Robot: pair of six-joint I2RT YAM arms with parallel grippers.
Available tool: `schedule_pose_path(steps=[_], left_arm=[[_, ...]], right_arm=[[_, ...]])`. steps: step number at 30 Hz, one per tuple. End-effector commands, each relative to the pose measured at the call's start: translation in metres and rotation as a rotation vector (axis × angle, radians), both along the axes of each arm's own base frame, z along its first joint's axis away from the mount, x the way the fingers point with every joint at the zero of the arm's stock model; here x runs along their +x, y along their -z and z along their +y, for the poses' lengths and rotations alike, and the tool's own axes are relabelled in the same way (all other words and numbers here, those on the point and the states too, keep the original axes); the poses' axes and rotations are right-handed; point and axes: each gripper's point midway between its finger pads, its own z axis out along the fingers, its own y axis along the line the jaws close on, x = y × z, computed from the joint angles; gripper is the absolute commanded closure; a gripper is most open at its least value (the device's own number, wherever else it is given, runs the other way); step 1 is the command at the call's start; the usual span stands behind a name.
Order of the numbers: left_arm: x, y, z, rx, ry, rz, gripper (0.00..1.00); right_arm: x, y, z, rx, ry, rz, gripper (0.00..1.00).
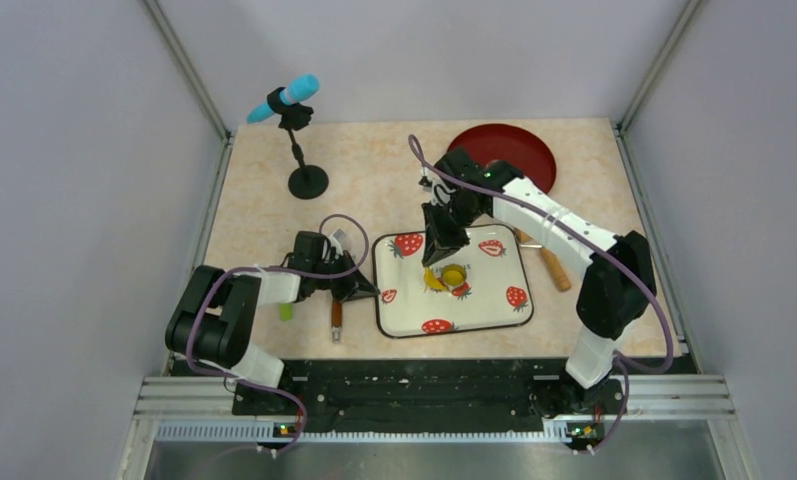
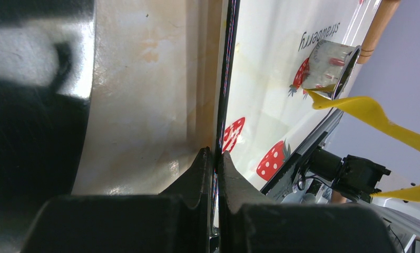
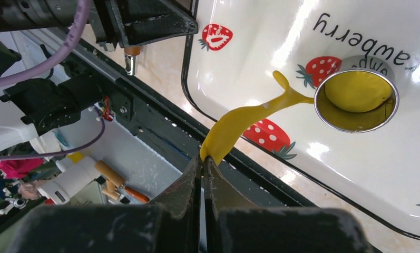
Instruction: Roll out the dumpling wrappers from the dough
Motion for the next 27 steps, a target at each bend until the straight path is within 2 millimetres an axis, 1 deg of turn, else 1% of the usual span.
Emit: schedule_pose_path(steps=[1, 9, 15, 19, 22, 24, 27], left_arm=[[0.005, 0.014, 0.007, 0.068, -0.027, 0.008, 1.00], [0.004, 0.014, 0.007, 0.069, -0.026, 0.009, 1.00], [0.005, 0.014, 0.007, 0.069, -0.026, 0.008, 1.00], [0.005, 0.013, 0.007, 0.068, -0.025, 0.008, 1.00], [0.005, 0.013, 0.007, 0.067, -0.025, 0.006, 1.00], [0.004, 0.014, 0.007, 0.067, -0.024, 0.010, 1.00], [0.004, 0.014, 0.007, 0.066, -0.024, 0.009, 1.00]], right_arm=[[-0.006, -0.032, 0.002, 0.068, -0.004, -0.079, 1.00], [-0.011, -0.050, -0.013, 0.068, 0.013, -0.115, 1.00], [-0.005, -0.070, -0.024, 0.100, 0.048, -0.143, 1.00], [0.008, -0.092, -0.035, 0.153, 0.089, -0.176, 1.00], [0.020, -0.105, -0.048, 0.181, 0.125, -0.199, 1.00], [0.030, -0.110, -0.059, 0.185, 0.148, -0.215, 1.00], [0.043, -0.110, -0.074, 0.179, 0.172, -0.215, 1.00]])
